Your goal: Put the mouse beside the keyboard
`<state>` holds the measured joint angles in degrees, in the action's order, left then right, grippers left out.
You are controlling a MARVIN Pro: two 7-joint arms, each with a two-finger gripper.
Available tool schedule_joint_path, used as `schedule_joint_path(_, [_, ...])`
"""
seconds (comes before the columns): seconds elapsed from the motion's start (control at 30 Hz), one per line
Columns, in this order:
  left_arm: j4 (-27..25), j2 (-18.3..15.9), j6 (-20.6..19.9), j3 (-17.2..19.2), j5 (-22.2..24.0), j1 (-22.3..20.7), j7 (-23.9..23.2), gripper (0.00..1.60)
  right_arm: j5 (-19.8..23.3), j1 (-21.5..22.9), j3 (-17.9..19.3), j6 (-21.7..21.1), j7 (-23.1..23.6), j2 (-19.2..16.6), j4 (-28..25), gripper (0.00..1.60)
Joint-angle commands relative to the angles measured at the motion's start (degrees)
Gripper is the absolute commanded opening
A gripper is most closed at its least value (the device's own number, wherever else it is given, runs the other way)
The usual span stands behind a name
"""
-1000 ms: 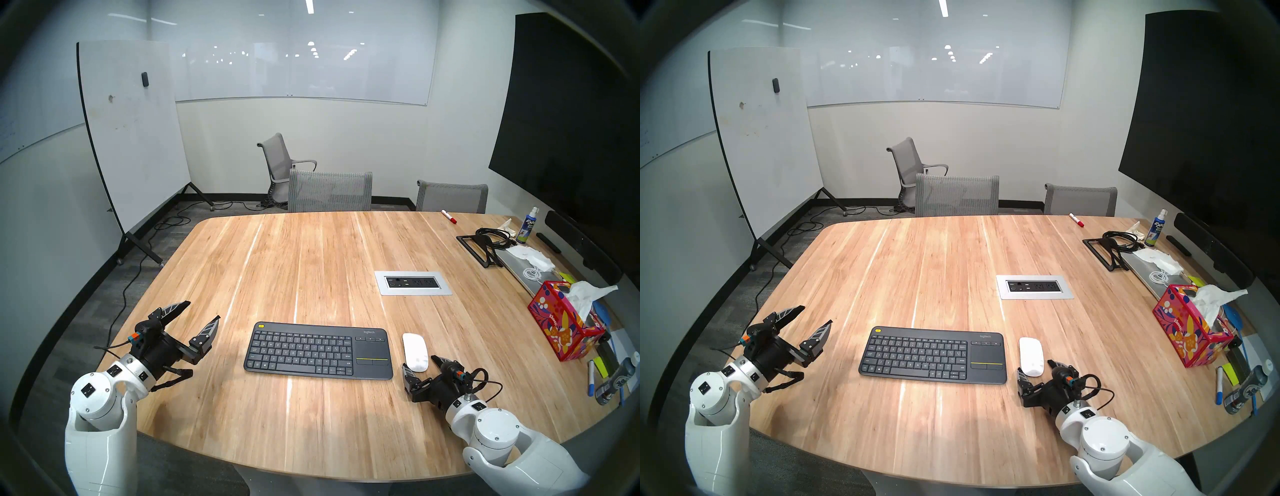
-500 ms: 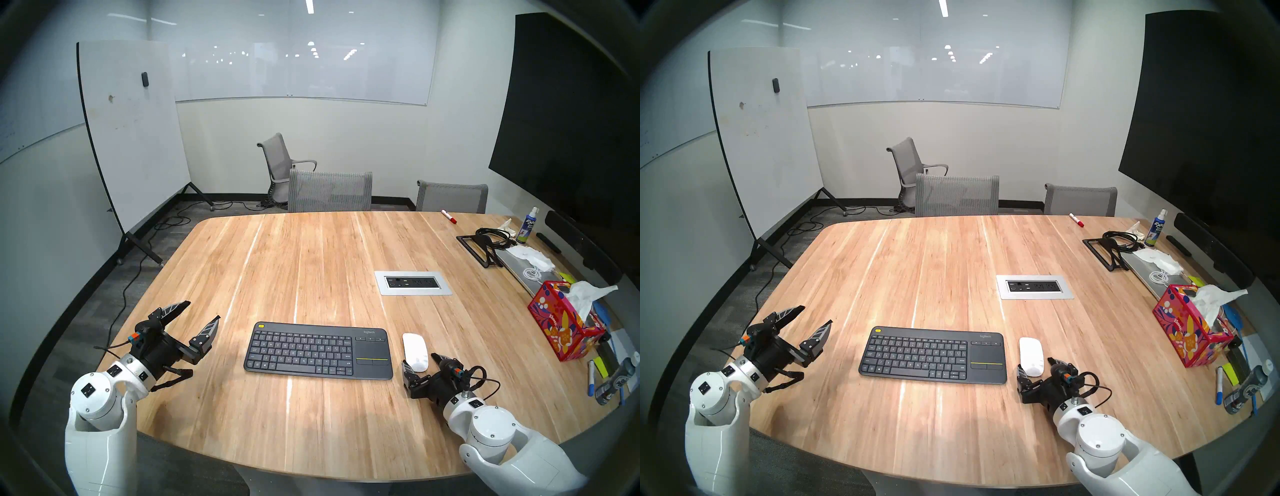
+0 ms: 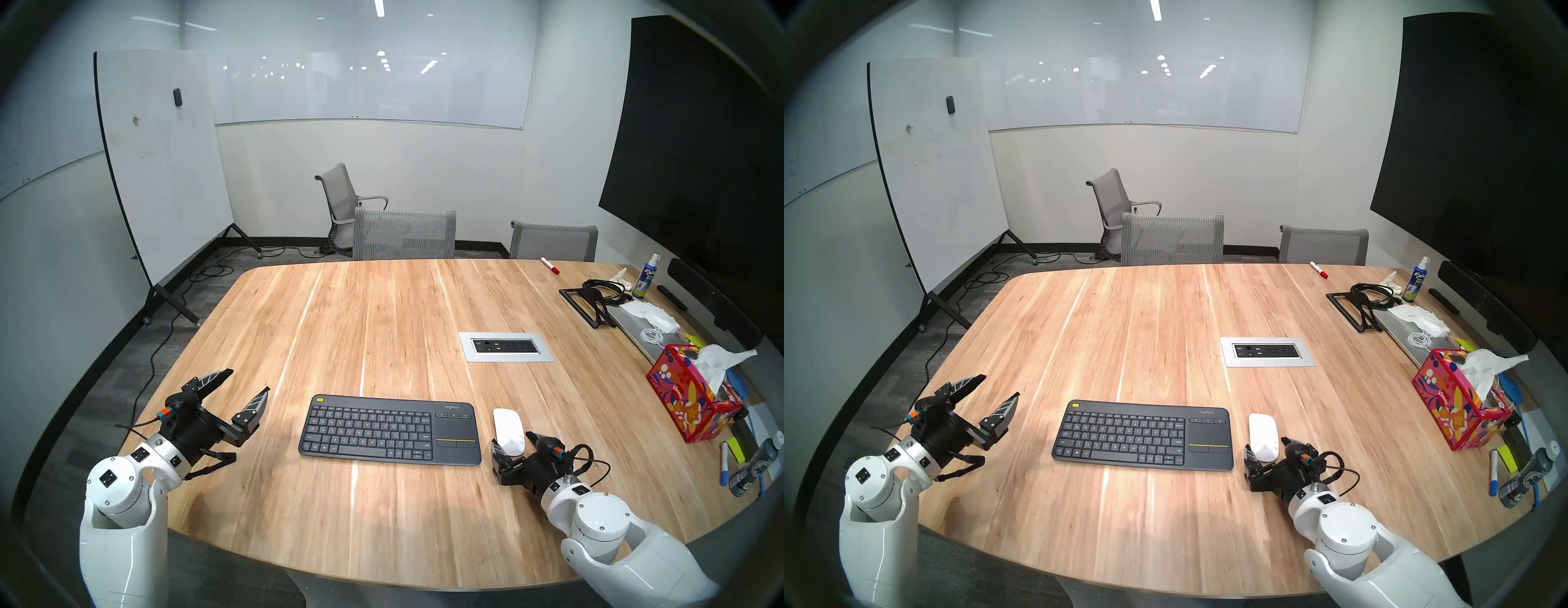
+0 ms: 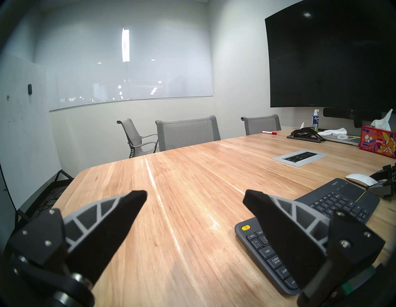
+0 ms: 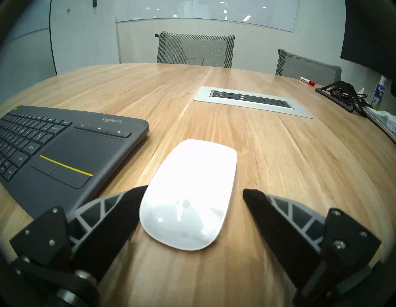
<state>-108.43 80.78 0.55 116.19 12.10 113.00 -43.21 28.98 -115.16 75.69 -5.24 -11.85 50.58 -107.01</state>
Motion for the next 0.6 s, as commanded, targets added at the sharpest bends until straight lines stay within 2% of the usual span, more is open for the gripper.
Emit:
schedule_joint_path(0.0, [-0.95, 0.06, 0.02, -0.12, -0.08, 0.02, 0.04, 1.6, 0.27, 1.0, -0.02, -0.58, 0.81, -0.34, -0.18, 1.6])
schedule_joint_path(0.57, [-0.95, 0.08, 0.02, -0.11, -0.1, 0.01, 0.02, 1.6, 0.74, 2.28, -0.02, -1.71, 0.68, 0.8, 1.34, 1.6])
